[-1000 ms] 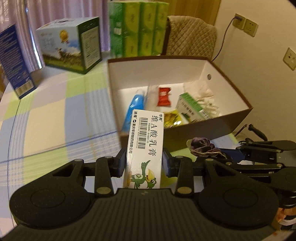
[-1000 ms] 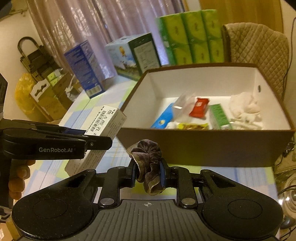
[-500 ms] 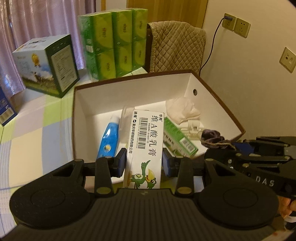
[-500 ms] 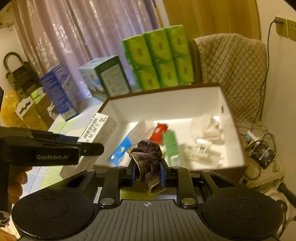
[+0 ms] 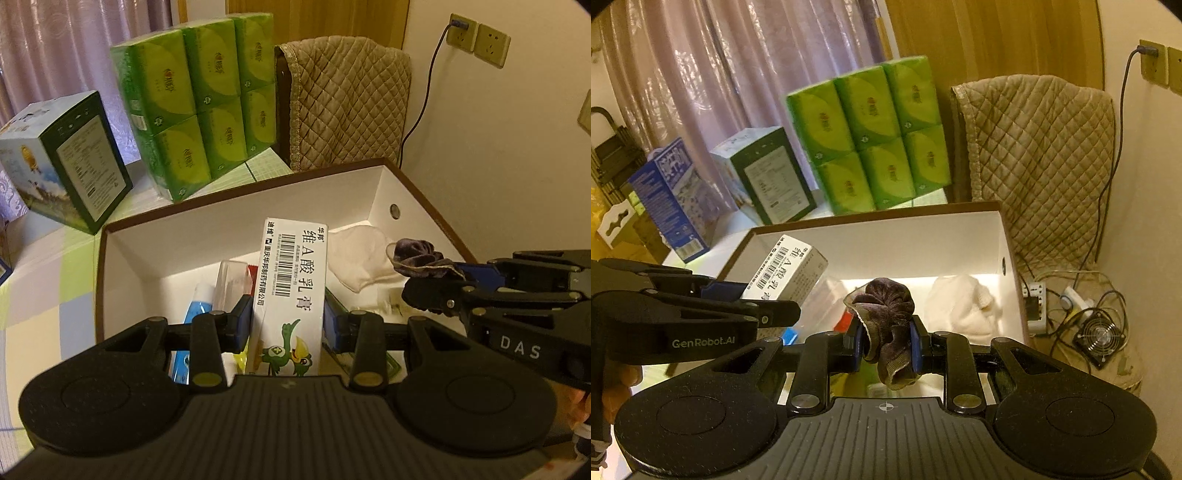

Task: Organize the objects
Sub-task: 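Lift and carry the medicine box and scrunchie with both tools to the box, then lower the medicine box and scrunchie into the box and open both tools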

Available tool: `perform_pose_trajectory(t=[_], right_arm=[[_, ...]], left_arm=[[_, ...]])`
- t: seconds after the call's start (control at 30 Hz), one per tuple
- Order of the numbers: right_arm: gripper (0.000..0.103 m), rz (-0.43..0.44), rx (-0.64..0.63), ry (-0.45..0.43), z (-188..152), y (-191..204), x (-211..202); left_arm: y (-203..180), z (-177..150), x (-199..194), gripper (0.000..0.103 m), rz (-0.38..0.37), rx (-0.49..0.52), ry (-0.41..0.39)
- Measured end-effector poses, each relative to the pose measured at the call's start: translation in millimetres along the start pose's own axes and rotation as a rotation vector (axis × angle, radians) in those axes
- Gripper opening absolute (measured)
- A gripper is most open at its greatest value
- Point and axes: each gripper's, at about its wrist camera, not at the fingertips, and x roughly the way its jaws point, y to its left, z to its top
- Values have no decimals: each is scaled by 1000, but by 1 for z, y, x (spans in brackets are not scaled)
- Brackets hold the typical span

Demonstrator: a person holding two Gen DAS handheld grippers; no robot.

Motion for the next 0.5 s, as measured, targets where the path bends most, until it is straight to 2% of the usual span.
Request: perform_pose_trajectory(t=[0.5], right_arm=[[21, -20, 29, 86, 15, -34, 62]], left_arm=[[4, 26, 75, 35, 32, 40, 90]])
